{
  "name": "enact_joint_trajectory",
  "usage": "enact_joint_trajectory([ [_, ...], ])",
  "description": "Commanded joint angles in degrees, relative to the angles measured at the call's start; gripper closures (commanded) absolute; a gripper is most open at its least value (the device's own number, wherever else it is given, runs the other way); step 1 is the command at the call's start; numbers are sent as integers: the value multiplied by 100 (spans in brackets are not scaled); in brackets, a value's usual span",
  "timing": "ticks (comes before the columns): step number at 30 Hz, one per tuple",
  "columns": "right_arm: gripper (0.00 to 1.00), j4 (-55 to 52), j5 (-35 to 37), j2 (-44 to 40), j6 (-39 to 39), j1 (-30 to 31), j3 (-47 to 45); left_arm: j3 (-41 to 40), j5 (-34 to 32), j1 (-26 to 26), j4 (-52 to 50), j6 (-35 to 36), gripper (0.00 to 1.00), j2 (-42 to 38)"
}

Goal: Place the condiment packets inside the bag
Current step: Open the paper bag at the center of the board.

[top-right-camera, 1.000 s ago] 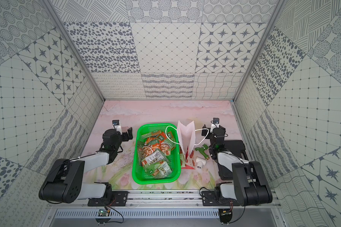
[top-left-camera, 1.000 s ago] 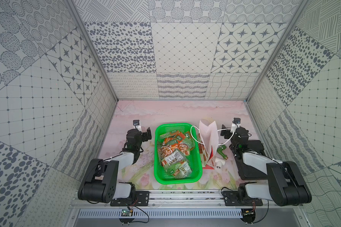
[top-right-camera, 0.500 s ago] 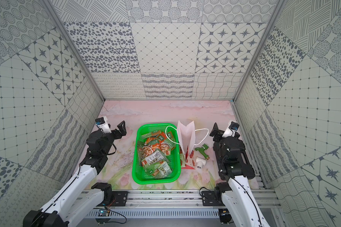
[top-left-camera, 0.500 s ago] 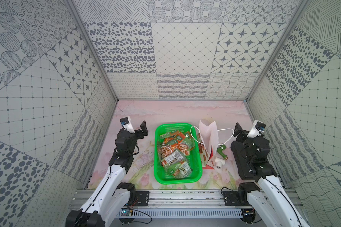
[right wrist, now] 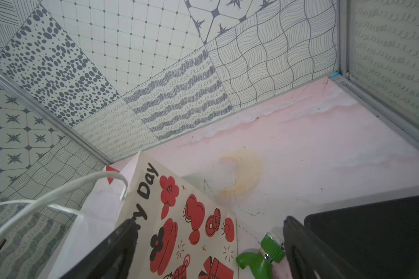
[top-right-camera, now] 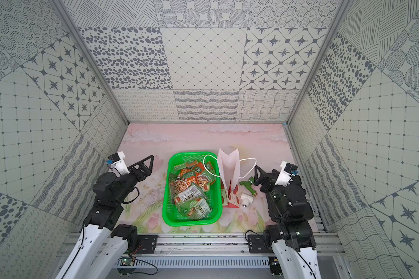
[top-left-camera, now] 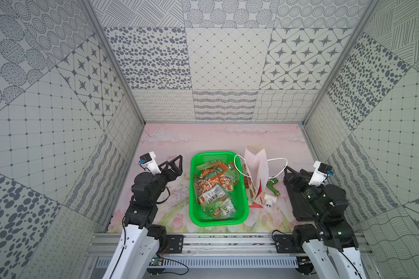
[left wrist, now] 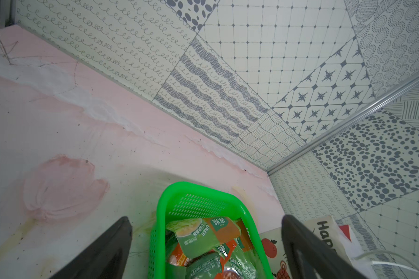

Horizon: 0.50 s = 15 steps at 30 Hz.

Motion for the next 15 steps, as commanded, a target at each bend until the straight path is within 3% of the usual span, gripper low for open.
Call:
enact_joint_trajectory([
  [1,3,-191,-732,-122,460,9,488,283,1161,-31,-831,-231,1,-123],
  [7,3,-949,-283,-162,624,2,1156,-291,772,-9,-666,-1685,0,-760],
  [10,3,-1083,-400,-156,570,4,1444,-228,1086,-8,-274,-2027,1,-782],
  [15,3,-1103,-1001,318,517,3,1875,517,1555,-266,-443,-2083,1,-311],
])
